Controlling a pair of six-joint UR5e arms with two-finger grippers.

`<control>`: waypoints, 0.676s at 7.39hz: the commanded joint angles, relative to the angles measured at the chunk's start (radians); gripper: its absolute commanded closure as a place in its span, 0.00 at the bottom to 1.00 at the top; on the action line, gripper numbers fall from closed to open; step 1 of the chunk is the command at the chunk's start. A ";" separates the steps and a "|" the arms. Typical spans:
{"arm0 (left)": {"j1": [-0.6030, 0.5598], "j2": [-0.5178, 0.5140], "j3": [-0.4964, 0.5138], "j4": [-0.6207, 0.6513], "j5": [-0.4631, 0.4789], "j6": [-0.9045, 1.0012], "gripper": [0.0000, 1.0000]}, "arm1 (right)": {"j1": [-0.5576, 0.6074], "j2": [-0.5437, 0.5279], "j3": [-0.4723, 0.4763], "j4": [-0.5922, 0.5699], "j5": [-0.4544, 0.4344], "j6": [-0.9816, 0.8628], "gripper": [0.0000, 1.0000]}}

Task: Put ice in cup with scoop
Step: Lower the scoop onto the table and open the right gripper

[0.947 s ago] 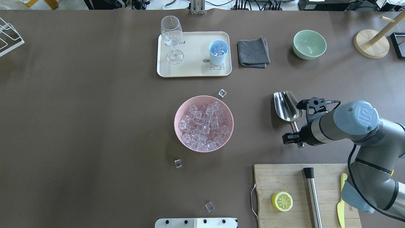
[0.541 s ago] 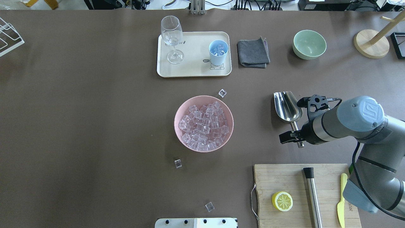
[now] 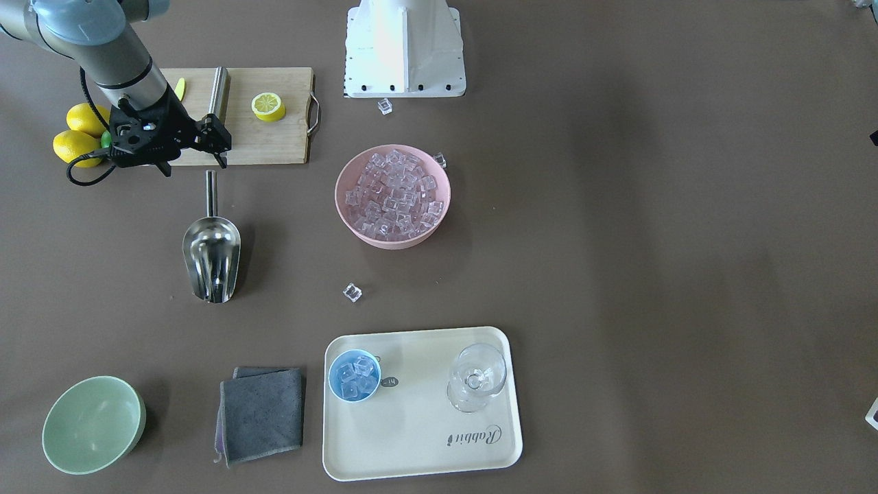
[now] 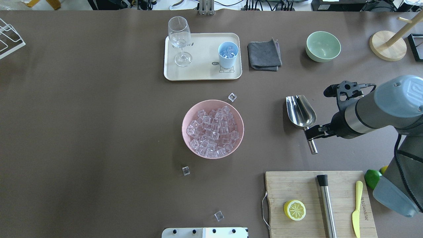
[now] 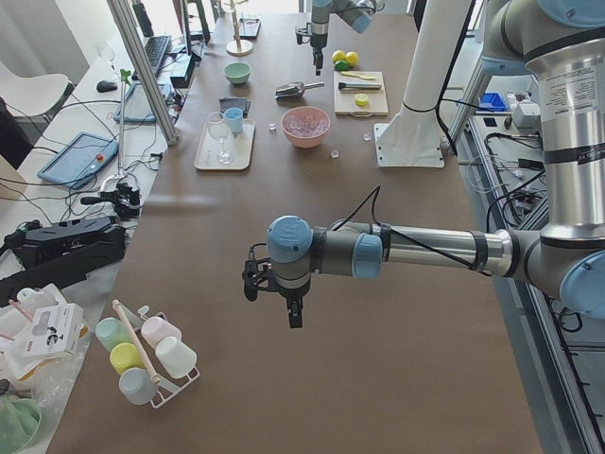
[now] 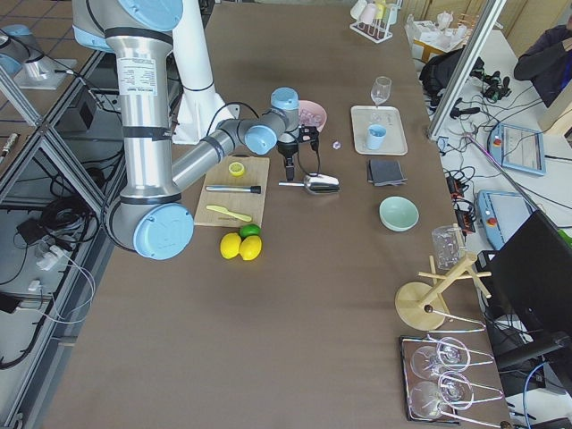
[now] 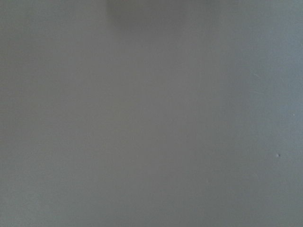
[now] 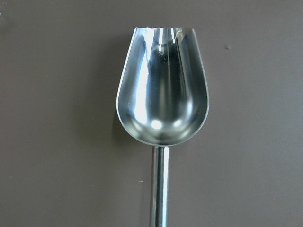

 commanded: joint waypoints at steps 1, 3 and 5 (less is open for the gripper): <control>-0.002 0.002 0.004 0.000 0.000 0.000 0.01 | 0.179 -0.041 0.035 -0.094 0.145 -0.183 0.00; -0.002 0.004 0.002 0.000 0.000 -0.002 0.01 | 0.311 -0.139 0.027 -0.096 0.166 -0.310 0.00; -0.002 0.004 0.001 0.000 0.000 0.000 0.01 | 0.498 -0.225 -0.043 -0.096 0.169 -0.599 0.00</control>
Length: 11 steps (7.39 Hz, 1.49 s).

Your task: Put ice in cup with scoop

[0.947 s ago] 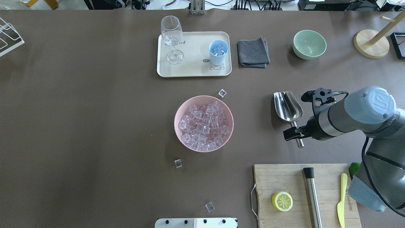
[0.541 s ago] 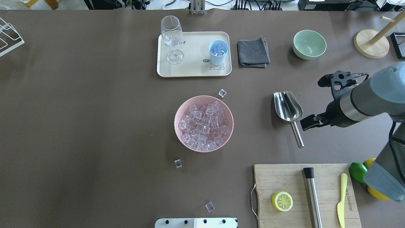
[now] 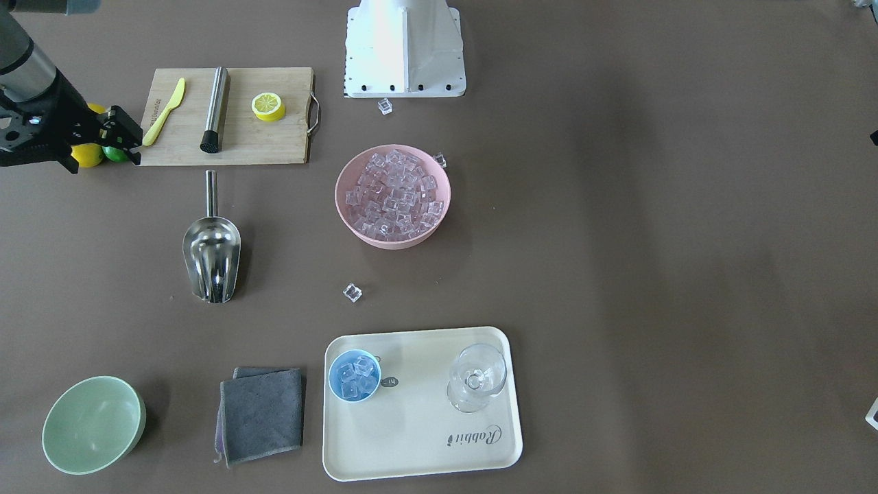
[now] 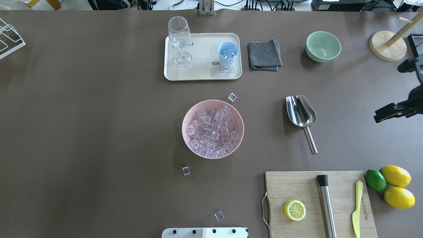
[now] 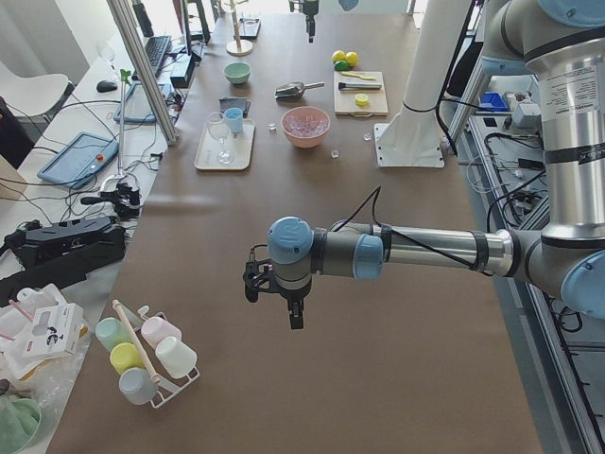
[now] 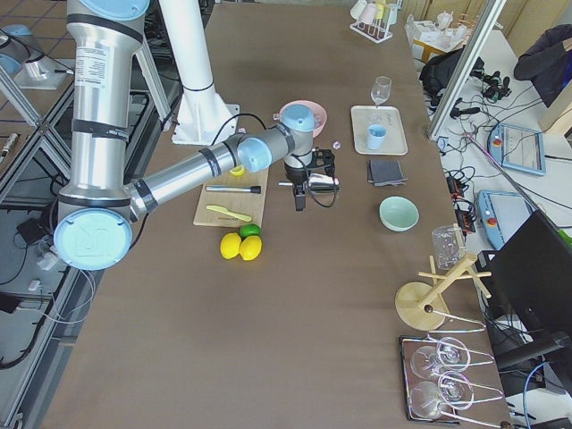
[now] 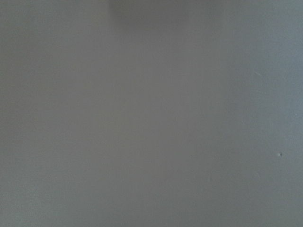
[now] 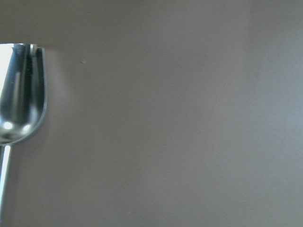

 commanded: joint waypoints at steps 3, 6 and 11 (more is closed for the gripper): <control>0.000 0.002 -0.004 0.000 0.000 0.001 0.01 | 0.435 -0.092 -0.228 0.000 0.088 -0.550 0.00; 0.027 -0.003 0.005 -0.003 -0.046 0.002 0.01 | 0.528 -0.129 -0.276 0.000 0.097 -0.565 0.00; 0.017 0.008 0.010 -0.002 -0.116 0.002 0.01 | 0.539 -0.123 -0.312 -0.001 0.137 -0.499 0.00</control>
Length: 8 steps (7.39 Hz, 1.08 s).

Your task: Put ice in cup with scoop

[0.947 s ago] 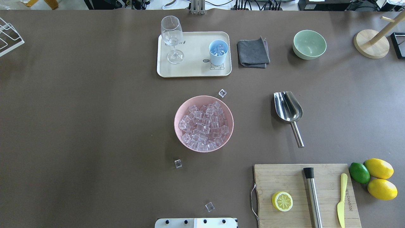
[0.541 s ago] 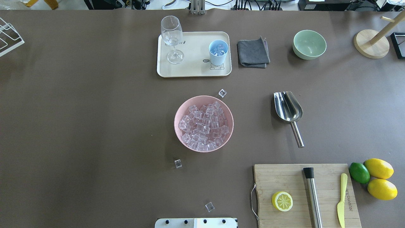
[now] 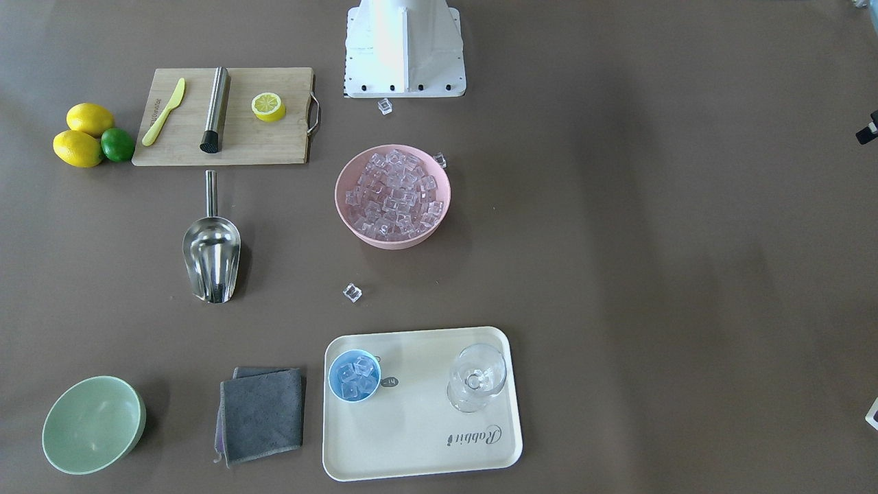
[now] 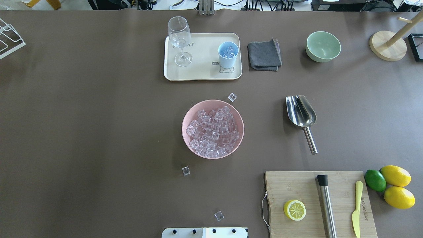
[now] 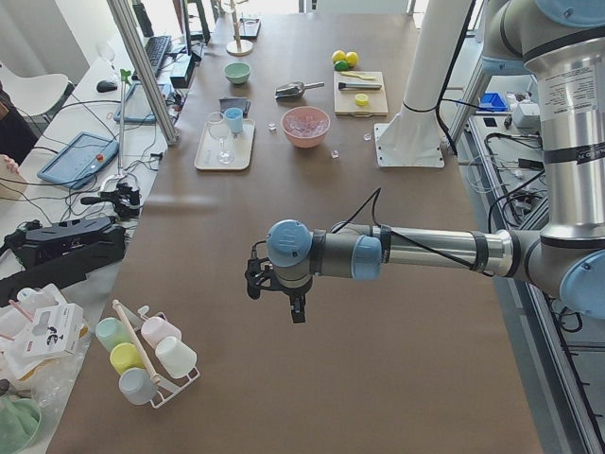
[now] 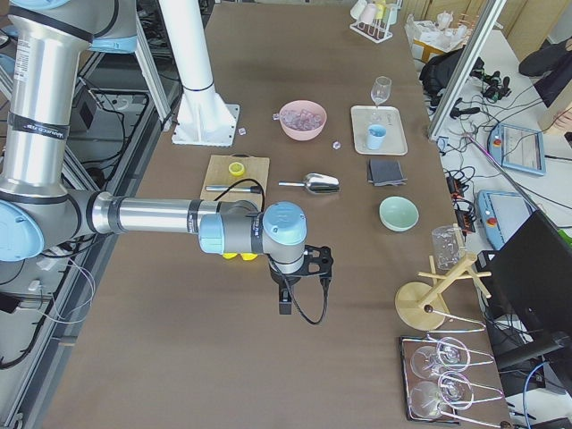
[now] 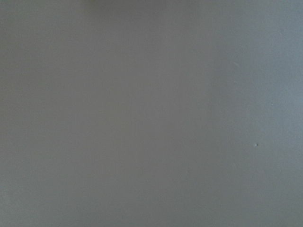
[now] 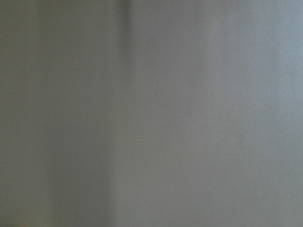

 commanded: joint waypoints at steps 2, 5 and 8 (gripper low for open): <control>-0.003 -0.006 -0.014 -0.005 -0.059 0.000 0.01 | 0.002 0.006 -0.021 0.003 0.002 0.029 0.00; -0.003 0.005 -0.005 -0.002 -0.043 0.006 0.01 | 0.002 0.009 -0.048 0.008 -0.004 0.029 0.00; -0.002 -0.004 0.003 -0.002 0.016 0.008 0.01 | 0.002 0.006 -0.048 0.008 -0.003 0.020 0.00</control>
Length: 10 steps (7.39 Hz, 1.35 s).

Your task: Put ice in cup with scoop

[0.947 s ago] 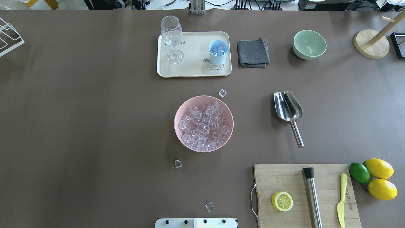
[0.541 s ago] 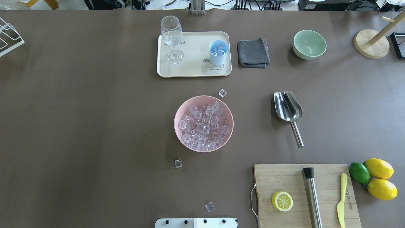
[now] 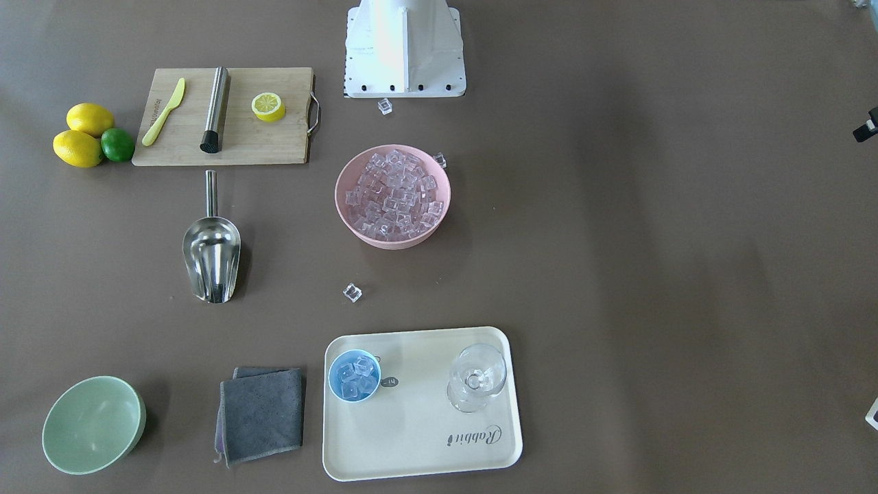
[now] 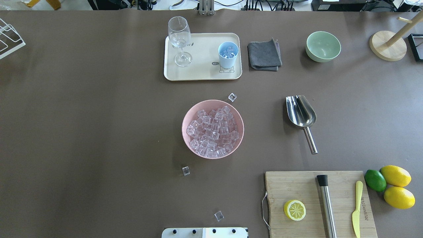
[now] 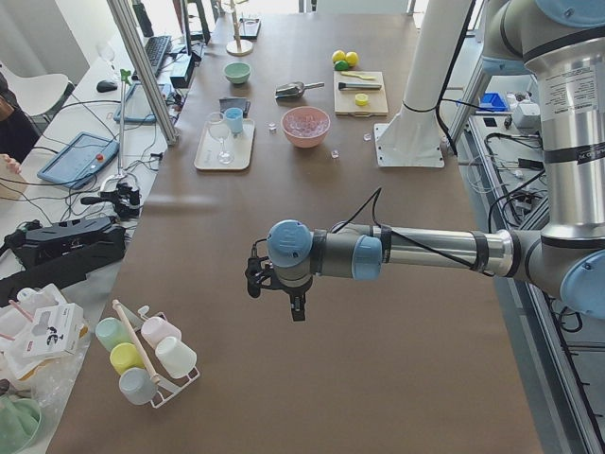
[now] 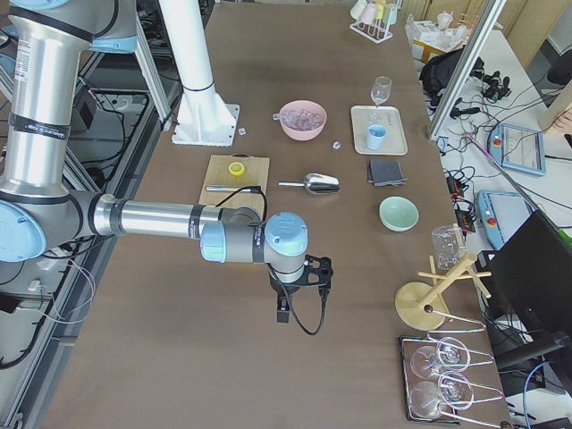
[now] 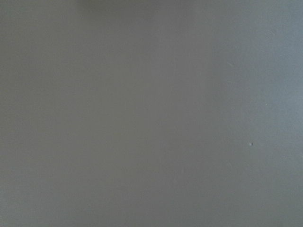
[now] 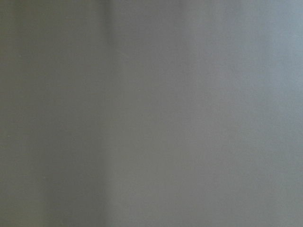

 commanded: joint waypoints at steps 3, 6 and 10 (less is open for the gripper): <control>-0.016 -0.005 0.018 0.002 0.032 0.001 0.01 | 0.000 -0.005 -0.002 0.000 0.001 -0.012 0.00; -0.022 -0.008 0.021 -0.001 0.031 0.001 0.01 | 0.000 -0.001 -0.010 0.002 0.001 -0.013 0.00; -0.024 -0.006 0.012 0.001 0.018 0.001 0.01 | 0.000 0.000 -0.016 0.002 -0.001 -0.039 0.00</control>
